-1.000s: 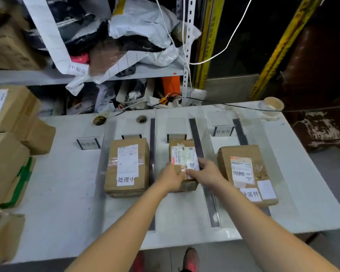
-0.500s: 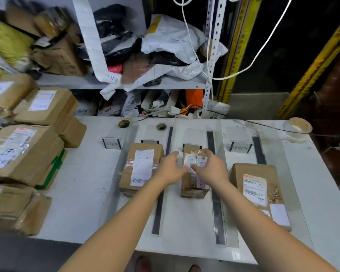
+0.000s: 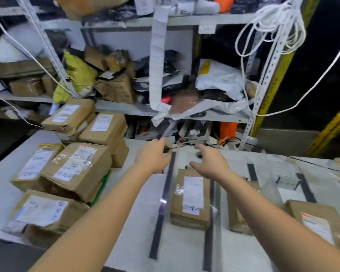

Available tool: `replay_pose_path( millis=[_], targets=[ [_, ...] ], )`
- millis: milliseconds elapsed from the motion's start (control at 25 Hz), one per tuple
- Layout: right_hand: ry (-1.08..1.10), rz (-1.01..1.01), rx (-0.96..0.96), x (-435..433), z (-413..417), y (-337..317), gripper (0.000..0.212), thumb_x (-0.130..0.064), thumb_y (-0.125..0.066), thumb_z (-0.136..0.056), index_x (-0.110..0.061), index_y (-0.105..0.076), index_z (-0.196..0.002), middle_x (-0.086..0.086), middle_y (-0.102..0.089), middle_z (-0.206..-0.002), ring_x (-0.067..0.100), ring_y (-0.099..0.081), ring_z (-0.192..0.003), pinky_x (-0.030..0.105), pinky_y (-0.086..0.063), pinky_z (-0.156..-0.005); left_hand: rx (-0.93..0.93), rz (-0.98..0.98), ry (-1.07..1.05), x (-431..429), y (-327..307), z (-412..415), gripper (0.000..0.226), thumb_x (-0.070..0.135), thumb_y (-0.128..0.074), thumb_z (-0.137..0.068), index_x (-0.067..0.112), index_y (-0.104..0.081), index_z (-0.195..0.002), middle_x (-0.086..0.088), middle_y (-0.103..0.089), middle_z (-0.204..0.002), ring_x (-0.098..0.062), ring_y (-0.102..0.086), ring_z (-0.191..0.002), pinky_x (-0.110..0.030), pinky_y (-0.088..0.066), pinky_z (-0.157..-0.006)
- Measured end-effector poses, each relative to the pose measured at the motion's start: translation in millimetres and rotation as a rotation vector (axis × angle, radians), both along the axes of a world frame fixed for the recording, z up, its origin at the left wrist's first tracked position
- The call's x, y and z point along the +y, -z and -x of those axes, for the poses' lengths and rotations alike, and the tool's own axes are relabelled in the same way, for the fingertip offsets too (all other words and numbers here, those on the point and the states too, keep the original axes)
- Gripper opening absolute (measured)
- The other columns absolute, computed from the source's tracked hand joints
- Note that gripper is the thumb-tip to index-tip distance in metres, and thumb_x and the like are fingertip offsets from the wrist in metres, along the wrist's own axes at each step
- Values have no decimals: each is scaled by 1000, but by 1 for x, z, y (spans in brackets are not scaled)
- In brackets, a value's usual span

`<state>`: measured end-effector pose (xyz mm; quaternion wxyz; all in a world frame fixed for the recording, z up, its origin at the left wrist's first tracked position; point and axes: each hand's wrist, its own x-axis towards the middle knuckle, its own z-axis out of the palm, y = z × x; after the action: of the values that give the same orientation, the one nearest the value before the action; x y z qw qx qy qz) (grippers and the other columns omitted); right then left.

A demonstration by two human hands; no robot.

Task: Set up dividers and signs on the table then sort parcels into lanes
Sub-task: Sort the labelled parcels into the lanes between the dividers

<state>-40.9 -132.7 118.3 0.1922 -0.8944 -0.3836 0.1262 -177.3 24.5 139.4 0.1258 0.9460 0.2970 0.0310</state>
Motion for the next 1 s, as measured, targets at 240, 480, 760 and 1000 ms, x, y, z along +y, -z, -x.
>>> replay_pose_path(
  millis=[240,480,760,1000],
  targets=[
    [-59,28,5,132,105,-3,67,-44,-68,-90,-21,-46,-149,3,-53,-150,26,-49,-137,41,-46,-106,96,-70,-59,131,-8,99,48,47,-57,-92,19,-49,-129,-11,-62,-124,-35,-60,-113,-43,-52,-85],
    [-80,49,-5,226,160,-17,69,-46,-66,-93,-23,-41,-153,1,-48,-154,24,-47,-140,41,-47,-106,114,-80,-101,229,-14,171,41,42,-57,-93,20,-51,-127,-7,-63,-119,-29,-60,-109,-39,-48,-79],
    [-145,26,-50,311,167,-29,61,-43,-66,-91,-21,-51,-145,3,-58,-145,24,-53,-133,41,-51,-101,96,-77,-187,316,-23,197,44,46,-58,-94,19,-53,-128,-8,-63,-122,-31,-60,-112,-40,-48,-80],
    [-218,28,-13,391,157,-27,69,-43,-67,-92,-22,-42,-152,2,-50,-154,25,-46,-140,43,-49,-105,186,-81,-318,388,-25,212,45,53,-59,-88,24,-56,-123,-3,-65,-120,-29,-62,-109,-39,-51,-82]
  ],
)
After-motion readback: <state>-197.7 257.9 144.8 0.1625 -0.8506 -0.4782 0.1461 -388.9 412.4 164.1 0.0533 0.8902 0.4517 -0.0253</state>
